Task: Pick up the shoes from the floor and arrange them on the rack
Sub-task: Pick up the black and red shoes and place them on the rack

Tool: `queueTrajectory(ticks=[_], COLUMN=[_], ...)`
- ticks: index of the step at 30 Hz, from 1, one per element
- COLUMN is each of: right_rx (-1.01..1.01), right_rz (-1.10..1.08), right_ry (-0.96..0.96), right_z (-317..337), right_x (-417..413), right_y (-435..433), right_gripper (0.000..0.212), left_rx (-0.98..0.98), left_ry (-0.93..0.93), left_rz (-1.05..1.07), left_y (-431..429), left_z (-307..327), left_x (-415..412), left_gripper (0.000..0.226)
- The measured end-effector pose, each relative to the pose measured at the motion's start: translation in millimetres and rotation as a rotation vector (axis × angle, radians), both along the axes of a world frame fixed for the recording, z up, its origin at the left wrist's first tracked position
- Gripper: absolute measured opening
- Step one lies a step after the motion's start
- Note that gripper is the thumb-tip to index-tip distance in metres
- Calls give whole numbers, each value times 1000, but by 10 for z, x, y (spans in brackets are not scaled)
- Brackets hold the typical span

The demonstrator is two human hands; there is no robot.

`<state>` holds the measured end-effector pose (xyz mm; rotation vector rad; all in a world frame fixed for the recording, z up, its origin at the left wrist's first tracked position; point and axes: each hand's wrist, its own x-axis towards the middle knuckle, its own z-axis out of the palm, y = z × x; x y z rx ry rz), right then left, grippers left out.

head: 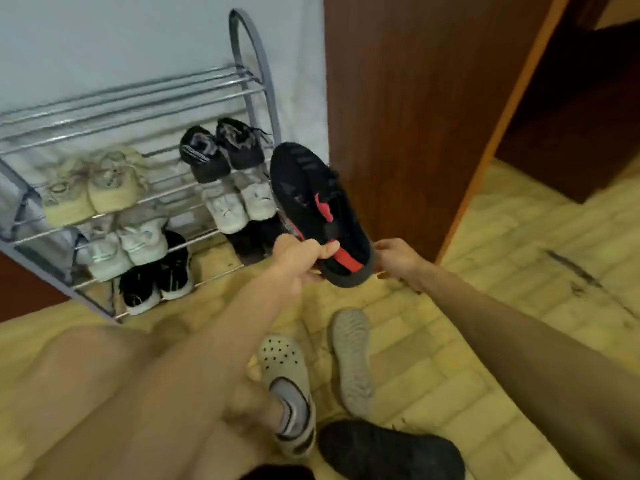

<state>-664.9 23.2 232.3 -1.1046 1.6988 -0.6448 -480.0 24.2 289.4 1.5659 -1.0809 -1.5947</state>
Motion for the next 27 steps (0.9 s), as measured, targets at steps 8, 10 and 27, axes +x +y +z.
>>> queueTrajectory(ticks=[8, 10, 27], right_rx=[342, 431, 438], right_rz=[36, 89, 704], right_ry=[247, 308, 616], right_z=[-1286, -1597, -1806], right_x=[-505, -496, -593], right_y=[1109, 1427, 1849], right_gripper=[40, 47, 46], left_rx=[350, 389, 368], left_ry=[-262, -326, -170], left_rz=[-197, -234, -43], left_y=[826, 963, 741], left_z=[-1483, -1613, -1598], left_x=[-214, -171, -157], left_gripper=[41, 50, 41])
